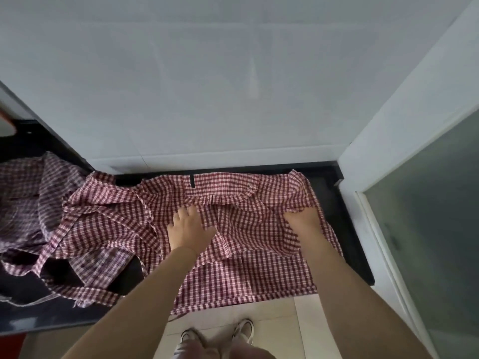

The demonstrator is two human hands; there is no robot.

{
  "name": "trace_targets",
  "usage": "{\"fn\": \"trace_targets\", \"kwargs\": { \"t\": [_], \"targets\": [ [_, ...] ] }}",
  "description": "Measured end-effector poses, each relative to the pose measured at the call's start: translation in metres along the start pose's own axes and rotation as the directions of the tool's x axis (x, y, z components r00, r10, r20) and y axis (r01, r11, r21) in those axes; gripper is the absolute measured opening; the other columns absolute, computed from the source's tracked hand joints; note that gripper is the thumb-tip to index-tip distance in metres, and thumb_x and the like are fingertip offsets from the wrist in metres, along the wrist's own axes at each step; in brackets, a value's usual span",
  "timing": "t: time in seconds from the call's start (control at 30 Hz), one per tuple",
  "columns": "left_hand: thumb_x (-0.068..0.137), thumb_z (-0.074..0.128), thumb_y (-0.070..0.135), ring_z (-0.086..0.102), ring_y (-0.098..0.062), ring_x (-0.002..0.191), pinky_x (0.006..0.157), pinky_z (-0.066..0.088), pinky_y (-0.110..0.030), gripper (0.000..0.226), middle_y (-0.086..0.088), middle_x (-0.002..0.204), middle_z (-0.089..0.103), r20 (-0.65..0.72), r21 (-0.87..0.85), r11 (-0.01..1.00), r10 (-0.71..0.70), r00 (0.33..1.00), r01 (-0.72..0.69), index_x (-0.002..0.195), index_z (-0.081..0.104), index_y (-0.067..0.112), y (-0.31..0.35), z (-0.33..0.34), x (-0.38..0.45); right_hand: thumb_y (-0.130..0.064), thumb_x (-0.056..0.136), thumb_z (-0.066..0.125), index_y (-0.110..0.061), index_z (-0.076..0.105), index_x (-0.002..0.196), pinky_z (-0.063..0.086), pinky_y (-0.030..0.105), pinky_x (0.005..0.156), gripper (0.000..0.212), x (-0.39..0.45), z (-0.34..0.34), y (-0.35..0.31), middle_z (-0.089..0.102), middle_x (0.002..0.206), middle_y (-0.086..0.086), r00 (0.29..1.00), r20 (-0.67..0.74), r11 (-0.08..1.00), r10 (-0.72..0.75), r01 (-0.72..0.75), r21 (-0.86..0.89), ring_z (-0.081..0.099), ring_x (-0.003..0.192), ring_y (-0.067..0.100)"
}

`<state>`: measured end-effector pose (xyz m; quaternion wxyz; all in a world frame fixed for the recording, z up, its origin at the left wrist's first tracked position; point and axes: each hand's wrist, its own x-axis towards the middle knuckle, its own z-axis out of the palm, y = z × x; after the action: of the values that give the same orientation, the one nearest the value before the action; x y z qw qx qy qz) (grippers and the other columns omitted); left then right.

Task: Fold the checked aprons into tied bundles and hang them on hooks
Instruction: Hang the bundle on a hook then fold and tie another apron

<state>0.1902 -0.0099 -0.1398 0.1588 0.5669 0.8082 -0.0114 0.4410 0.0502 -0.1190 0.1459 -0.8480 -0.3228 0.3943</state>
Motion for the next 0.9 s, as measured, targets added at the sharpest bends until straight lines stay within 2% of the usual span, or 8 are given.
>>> {"fn": "trace_targets", "kwargs": {
  "t": [0.1,0.17,0.23,0.4,0.53,0.63,0.77,0.9],
  "targets": [
    [0.083,0.063,0.06,0.055,-0.021,0.107,0.094,0.052,-0.042,0.054,-0.005,0.124,0.055,0.18,-0.043,0.997,0.072,0.981,-0.065,0.115,0.052,0.018,0.002,-0.005,-0.022,-0.047,0.082,0.072,-0.009,0.033,0.153,0.036,0.043,0.115,0.089,-0.011,-0.01,0.0,0.041,0.153,0.015,0.975,0.18,0.964,0.131,-0.167,0.207,0.045,0.134,0.036],
    [0.074,0.066,0.073,0.046,-0.029,0.129,0.105,0.045,-0.048,0.084,-0.009,0.144,0.042,0.348,0.044,0.992,0.099,0.932,-0.121,0.136,0.044,0.02,0.005,0.0,-0.027,-0.035,0.08,0.077,-0.007,0.035,0.151,0.047,0.047,0.106,0.088,-0.014,-0.015,-0.005,0.049,0.146,0.018,0.958,0.236,0.895,0.162,-0.243,0.374,0.055,0.125,0.036],
    [0.07,0.069,0.075,0.031,-0.035,0.142,0.111,0.036,-0.051,0.104,-0.013,0.155,0.028,0.406,0.114,0.983,0.085,0.91,-0.143,0.149,0.031,0.02,0.008,0.005,-0.035,-0.022,0.087,0.076,-0.003,0.035,0.148,0.052,0.043,0.099,0.076,-0.02,-0.021,-0.009,0.053,0.14,0.021,0.96,0.227,0.833,0.164,-0.258,0.49,0.059,0.119,0.035],
    [0.083,0.071,0.055,0.039,-0.031,0.133,0.104,0.044,-0.043,0.077,-0.01,0.144,0.038,0.274,0.197,0.965,0.114,0.955,-0.172,0.14,0.039,0.015,0.007,0.017,-0.043,-0.028,0.088,0.076,-0.002,0.049,0.137,0.058,0.037,0.087,0.062,-0.027,-0.031,-0.003,0.06,0.13,0.015,0.986,0.08,0.887,0.146,-0.166,0.43,0.064,0.101,0.028],
    [0.091,0.064,0.017,0.048,-0.027,0.122,0.095,0.052,-0.037,0.046,-0.009,0.135,0.047,0.185,0.202,0.957,0.17,0.968,-0.207,0.133,0.046,0.014,0.003,0.018,-0.047,-0.026,0.081,0.082,-0.009,0.043,0.141,0.058,0.039,0.067,0.074,-0.026,-0.033,0.02,0.055,0.135,0.015,0.963,0.192,0.911,0.189,-0.245,0.333,0.061,0.108,0.032],
    [0.089,0.062,0.006,0.053,-0.024,0.117,0.095,0.05,-0.037,0.043,-0.007,0.128,0.053,0.193,0.175,0.964,0.163,0.967,-0.198,0.129,0.048,0.014,-0.002,0.015,-0.05,-0.015,0.089,0.074,-0.007,0.05,0.122,0.058,0.038,0.078,0.042,-0.039,-0.033,0.034,0.06,0.116,0.013,0.905,0.357,0.919,0.233,-0.325,0.224,0.062,0.094,0.027],
    [0.088,0.064,0.008,0.05,-0.025,0.122,0.098,0.048,-0.041,0.045,-0.008,0.129,0.053,0.197,0.188,0.973,0.095,0.976,-0.133,0.13,0.049,0.015,-0.014,0.005,-0.054,-0.005,0.091,0.068,-0.005,0.057,0.107,0.055,0.041,0.095,0.019,-0.056,-0.03,0.04,0.064,0.111,0.015,0.89,0.396,0.937,0.225,-0.309,0.161,0.065,0.103,0.028],
    [0.093,0.055,0.007,0.055,-0.023,0.101,0.074,0.053,-0.035,0.015,-0.009,0.114,0.059,0.129,-0.011,1.0,0.025,0.991,-0.024,0.107,0.059,0.011,-0.032,0.0,-0.062,-0.01,0.092,0.065,-0.004,0.056,0.114,0.05,0.045,0.101,0.025,-0.064,-0.022,0.041,0.066,0.118,0.011,0.95,0.251,0.85,0.183,-0.282,0.445,0.065,0.108,0.028]
  ]
}}
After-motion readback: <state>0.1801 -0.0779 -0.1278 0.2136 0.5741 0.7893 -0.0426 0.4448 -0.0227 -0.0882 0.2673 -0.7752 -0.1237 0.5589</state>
